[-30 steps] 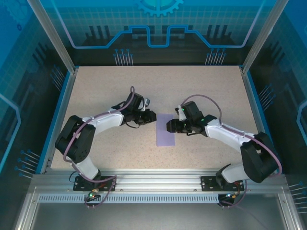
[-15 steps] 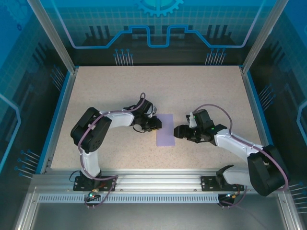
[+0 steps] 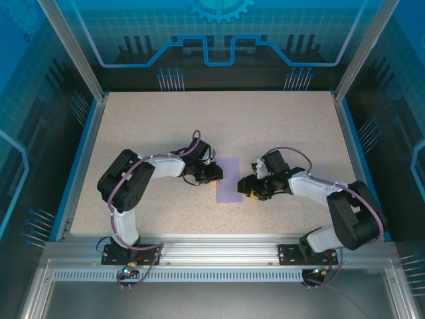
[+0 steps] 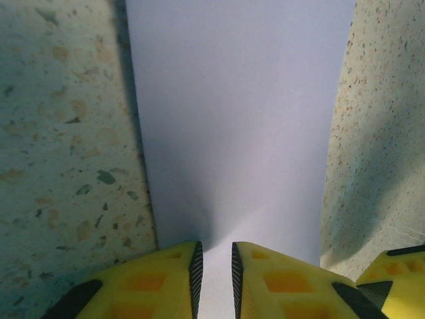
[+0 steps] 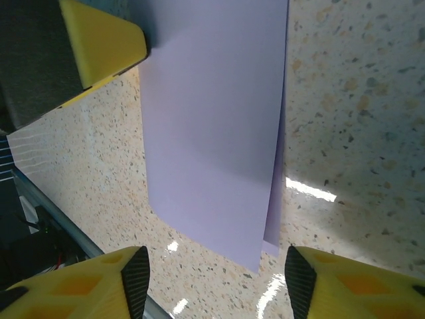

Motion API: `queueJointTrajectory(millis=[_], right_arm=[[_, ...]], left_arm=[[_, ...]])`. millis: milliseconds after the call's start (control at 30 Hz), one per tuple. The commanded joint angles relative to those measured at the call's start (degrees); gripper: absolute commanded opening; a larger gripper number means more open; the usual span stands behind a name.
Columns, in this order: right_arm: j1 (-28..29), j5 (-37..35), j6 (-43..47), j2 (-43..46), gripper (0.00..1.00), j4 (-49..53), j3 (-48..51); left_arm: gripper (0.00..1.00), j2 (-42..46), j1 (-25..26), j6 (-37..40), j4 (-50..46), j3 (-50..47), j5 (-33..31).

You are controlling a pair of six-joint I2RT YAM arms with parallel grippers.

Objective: Fold a paper plane with a square sheet of paper (fold left side to right side)
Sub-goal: Fold the triangle a second time at the center of the table.

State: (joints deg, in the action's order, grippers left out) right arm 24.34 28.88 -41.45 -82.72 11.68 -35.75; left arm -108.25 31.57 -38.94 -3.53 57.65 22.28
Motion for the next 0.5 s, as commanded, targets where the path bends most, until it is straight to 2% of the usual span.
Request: queueJointTrajectory(millis=[0,467], right_arm=[[0.22,2.14,-1.88,-1.85,0.57,-1.40,-1.67],[1.50,3.32,-3.72,-7.87,0.52,-4.87,-3.08]], left_arm=[[0.24,1.02,0.59,-0.32,-1.83,-1.65,-1.20],[0.24,1.05,0.78,-0.41,-1.49,-1.71,-1.25]])
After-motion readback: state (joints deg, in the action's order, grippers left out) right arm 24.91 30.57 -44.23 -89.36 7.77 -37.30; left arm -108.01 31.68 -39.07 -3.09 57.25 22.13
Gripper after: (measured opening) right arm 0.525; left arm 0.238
